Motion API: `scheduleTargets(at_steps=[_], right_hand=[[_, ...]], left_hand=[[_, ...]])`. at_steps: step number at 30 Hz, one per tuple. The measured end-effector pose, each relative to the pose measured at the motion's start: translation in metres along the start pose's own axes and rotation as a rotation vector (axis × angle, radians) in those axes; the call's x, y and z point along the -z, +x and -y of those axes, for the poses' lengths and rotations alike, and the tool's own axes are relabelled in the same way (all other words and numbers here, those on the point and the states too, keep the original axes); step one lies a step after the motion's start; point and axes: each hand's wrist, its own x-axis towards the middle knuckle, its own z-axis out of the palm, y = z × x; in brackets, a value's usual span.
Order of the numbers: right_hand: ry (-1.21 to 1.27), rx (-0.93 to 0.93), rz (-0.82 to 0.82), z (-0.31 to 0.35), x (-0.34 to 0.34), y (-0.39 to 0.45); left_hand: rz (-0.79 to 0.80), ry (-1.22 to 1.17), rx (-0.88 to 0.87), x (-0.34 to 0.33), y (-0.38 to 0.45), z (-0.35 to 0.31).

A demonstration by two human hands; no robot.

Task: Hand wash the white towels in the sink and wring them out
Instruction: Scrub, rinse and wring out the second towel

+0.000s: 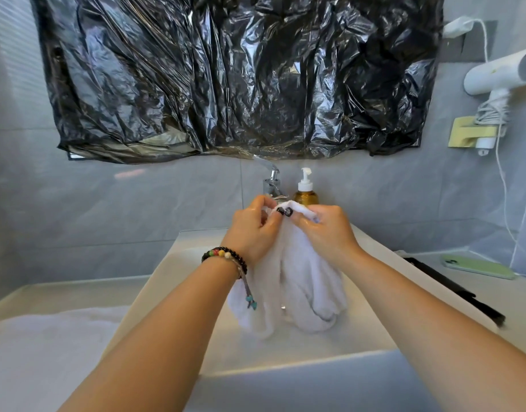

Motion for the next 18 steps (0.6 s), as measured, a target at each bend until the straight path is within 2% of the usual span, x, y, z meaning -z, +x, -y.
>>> scheduleTargets(at_steps=[2,5,9,11,15,18], right_hand=[[-0.032,-0.029,-0.081,0.011,0.004,-0.002],[-0.09,-0.042,-0.175,0.033,0.016,0.001],[-0.146,-0.006,-0.159,0.058,0.027,0.001],[-0.179,-0.017,-0.187,0.063,0.034,0.004],[-0.308,-0.059,-0.193,0.053,0.047,0.005],[-0.36,-0.039,-0.069,0.034,0.052,-0.005]], left_hand=[[0.097,0.048,0.036,0.011,-0.014,0.004],[0.236,0.31,0.077,0.019,-0.036,0.011],[0.319,0.286,0.084,0.028,-0.046,0.007],[0.277,0.272,0.125,0.032,-0.043,0.007],[0.14,0.098,0.247,0.038,-0.037,0.007],[0.008,-0.032,0.311,0.045,-0.031,0.007]])
